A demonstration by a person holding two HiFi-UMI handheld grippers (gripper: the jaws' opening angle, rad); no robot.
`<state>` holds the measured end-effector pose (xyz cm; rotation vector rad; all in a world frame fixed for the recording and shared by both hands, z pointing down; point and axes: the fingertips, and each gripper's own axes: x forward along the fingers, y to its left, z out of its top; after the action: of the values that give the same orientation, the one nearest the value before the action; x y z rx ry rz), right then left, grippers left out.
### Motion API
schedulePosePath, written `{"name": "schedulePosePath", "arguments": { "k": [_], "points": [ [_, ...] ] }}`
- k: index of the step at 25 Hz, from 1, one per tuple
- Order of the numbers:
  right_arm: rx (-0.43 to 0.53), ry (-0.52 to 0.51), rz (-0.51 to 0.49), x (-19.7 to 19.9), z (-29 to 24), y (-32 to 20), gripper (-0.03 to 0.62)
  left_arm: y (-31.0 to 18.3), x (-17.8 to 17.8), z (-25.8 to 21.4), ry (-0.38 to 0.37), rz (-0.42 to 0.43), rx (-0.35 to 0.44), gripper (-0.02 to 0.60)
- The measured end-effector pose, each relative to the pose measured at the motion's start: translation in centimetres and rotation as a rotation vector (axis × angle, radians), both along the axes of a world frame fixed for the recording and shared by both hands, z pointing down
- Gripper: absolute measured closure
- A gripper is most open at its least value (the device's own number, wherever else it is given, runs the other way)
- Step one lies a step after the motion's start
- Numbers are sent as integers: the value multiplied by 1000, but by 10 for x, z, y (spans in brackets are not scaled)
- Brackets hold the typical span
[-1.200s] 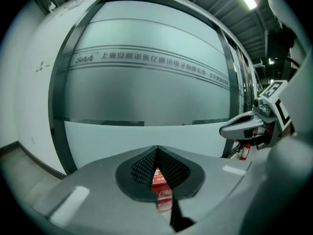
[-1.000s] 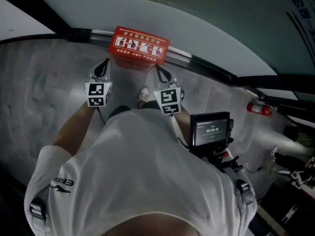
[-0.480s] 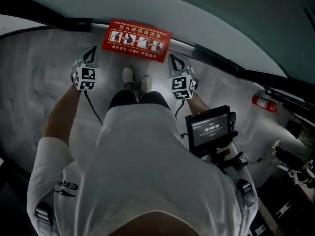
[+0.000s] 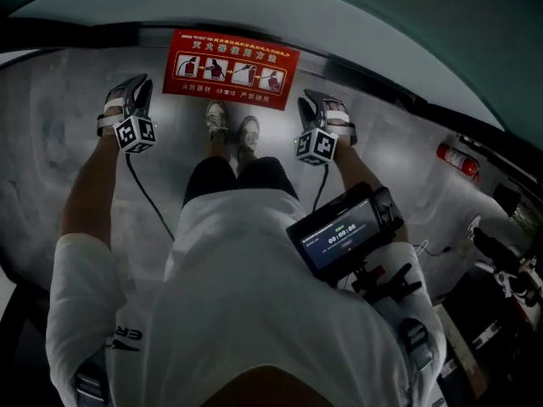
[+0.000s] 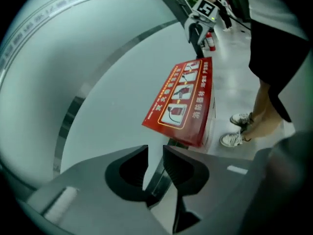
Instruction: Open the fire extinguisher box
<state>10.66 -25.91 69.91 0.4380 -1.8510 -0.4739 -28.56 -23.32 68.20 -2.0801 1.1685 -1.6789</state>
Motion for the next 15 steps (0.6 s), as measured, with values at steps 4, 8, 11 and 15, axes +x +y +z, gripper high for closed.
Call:
{"name": "schedulePosePath", "arguments": {
  "k": [4, 8, 11, 15],
  "points": [
    [37, 116, -119, 0, 46, -12, 381, -10, -12, 42, -105, 146, -8, 428],
    [76, 158, -168, -4, 89, -26, 352, -26, -11, 87, -135, 239, 5, 390],
    [104, 163, -173, -7, 81, -35, 336, -39, -2, 75, -148, 290, 7, 378],
    [113, 138, -164, -16, 76, -38, 297, -48, 11, 66, -143, 354, 41, 361]
  ]
}}
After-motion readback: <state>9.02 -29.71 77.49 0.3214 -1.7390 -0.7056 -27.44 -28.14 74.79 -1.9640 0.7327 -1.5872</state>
